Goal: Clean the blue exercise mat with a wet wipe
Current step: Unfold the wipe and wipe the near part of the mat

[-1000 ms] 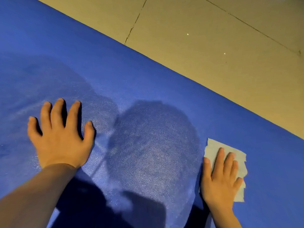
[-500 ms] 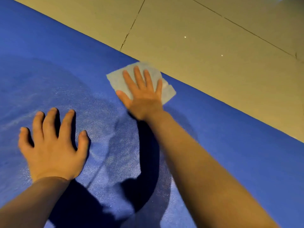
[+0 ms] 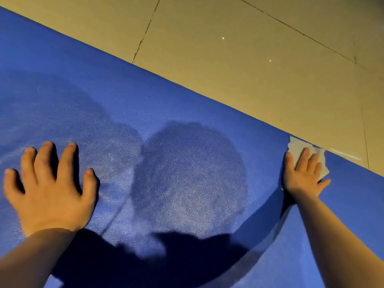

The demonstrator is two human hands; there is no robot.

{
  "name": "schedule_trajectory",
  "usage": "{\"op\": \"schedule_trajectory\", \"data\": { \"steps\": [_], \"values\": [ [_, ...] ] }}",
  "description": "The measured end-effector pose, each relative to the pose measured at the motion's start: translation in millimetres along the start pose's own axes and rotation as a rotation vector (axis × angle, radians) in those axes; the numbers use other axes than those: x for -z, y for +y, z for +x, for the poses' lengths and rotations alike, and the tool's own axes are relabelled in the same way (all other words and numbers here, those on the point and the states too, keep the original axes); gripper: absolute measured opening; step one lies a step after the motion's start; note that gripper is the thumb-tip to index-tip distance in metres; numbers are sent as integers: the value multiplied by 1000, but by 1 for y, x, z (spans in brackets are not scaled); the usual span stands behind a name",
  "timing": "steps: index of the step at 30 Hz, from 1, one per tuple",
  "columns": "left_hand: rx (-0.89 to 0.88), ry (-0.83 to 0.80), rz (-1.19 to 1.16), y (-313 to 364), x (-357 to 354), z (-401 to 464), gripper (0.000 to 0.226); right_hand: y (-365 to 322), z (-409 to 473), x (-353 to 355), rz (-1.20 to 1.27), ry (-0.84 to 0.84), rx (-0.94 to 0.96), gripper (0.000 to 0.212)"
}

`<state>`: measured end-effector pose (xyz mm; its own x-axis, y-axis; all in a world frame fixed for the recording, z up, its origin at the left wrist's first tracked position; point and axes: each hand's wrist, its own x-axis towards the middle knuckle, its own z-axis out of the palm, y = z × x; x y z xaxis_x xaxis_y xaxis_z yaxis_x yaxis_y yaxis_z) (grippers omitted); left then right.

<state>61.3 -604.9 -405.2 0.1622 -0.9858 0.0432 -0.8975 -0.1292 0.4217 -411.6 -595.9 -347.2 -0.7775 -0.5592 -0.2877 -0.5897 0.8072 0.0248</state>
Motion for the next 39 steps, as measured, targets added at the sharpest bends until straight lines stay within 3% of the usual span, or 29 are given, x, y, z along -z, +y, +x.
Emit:
{"op": "schedule_trajectory", "data": {
  "steps": [3,7,14,19,22,24,27,29,33,35,39],
  "values": [
    [-25,44,15,5,1,-4,65,-31,-21,-14,62,30,-114,69],
    [-39,60,68,5,4,-4,63,-99,-60,-30,77,8,-19,69],
    [29,67,112,20,13,-7,59,-249,-178,-79,135,190,658,69],
    [18,59,118,21,15,-9,57,-217,-216,-91,-11,65,951,65],
    [16,54,116,22,15,-9,57,-159,-181,-85,76,137,821,68],
    [16,43,107,20,13,-7,56,-111,-152,-73,56,155,636,70],
    [-8,19,78,11,11,-4,57,-26,-113,-52,54,44,310,72],
    [-16,4,67,4,8,0,55,25,-103,-43,82,84,140,74],
    [2,-10,86,1,3,2,52,42,-120,-51,176,105,-49,71],
    [1,-1,95,6,7,1,49,13,-135,-57,179,85,-25,69],
    [-9,80,70,17,14,-7,51,-98,-198,-93,172,143,413,69]
  ]
}}
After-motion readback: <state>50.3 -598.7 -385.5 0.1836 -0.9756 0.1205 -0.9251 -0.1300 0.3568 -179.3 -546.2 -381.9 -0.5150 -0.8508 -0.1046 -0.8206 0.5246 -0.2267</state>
